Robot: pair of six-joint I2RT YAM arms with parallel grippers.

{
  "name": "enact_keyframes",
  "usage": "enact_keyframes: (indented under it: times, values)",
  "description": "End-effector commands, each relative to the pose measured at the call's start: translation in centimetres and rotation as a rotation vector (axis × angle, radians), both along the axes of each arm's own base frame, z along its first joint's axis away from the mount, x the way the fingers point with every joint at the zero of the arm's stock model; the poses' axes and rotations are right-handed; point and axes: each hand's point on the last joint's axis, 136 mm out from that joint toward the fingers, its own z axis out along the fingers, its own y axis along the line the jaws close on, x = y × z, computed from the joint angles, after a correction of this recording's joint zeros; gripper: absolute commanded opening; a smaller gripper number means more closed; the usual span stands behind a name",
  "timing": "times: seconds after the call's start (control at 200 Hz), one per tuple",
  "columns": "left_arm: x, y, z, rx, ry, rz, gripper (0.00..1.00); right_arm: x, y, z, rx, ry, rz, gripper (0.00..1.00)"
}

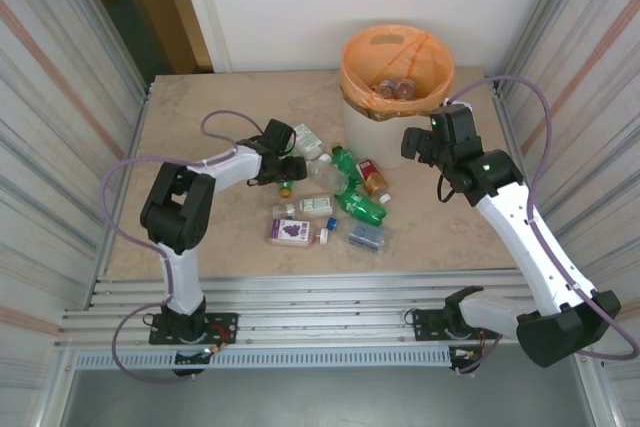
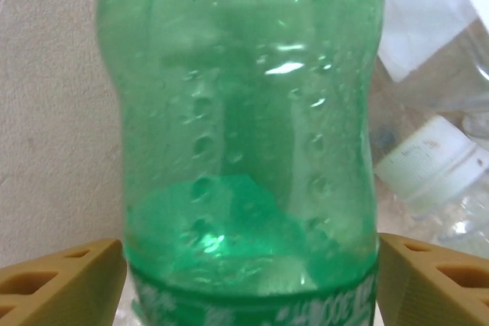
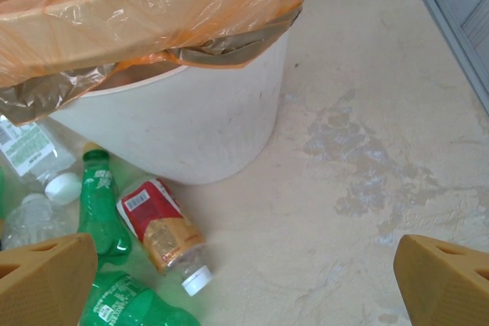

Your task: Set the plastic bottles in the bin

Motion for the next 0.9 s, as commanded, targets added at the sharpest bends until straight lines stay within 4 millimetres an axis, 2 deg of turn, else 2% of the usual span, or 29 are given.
enact_keyframes:
  times: [0.0,0.15,0.185,0.371,0.446,0.686,0.756,0.897]
  values:
    - [0.8,0.5,0.1,0.017,0.0,0.019,0.82,-0.1,0.1,-0.6,0.016,0.015,-0.014,0.98]
    - [1.2,0.5,-0.5,0.02,0.012,0.022,0.81,0.0,0.3,-0.8,0.021,0.02,-0.009,0.98]
    - [1.2,0.5,-0.6,0.022,0.015,0.021,0.76,0.1,0.3,-0.9,0.021,0.022,-0.007,0.98]
    - [0.9,0.7,-0.8,0.027,0.02,0.023,0.67,0.3,0.6,-1.0,0.028,0.023,-0.002,0.98]
    - [0.8,0.8,-0.7,0.028,0.017,0.025,0.6,0.3,0.6,-1.0,0.034,0.02,-0.001,0.98]
    - [0.1,1.6,0.2,0.035,-0.021,0.04,0.49,0.5,1.1,-1.0,0.062,0.017,0.009,0.98]
    - [-0.1,1.9,0.9,0.032,-0.041,0.048,0.44,0.5,1.3,-1.0,0.069,0.021,0.011,0.98]
    - [-1.0,2.4,2.8,0.01,-0.094,0.05,0.42,0.6,2.0,-1.6,0.092,0.047,0.028,0.98]
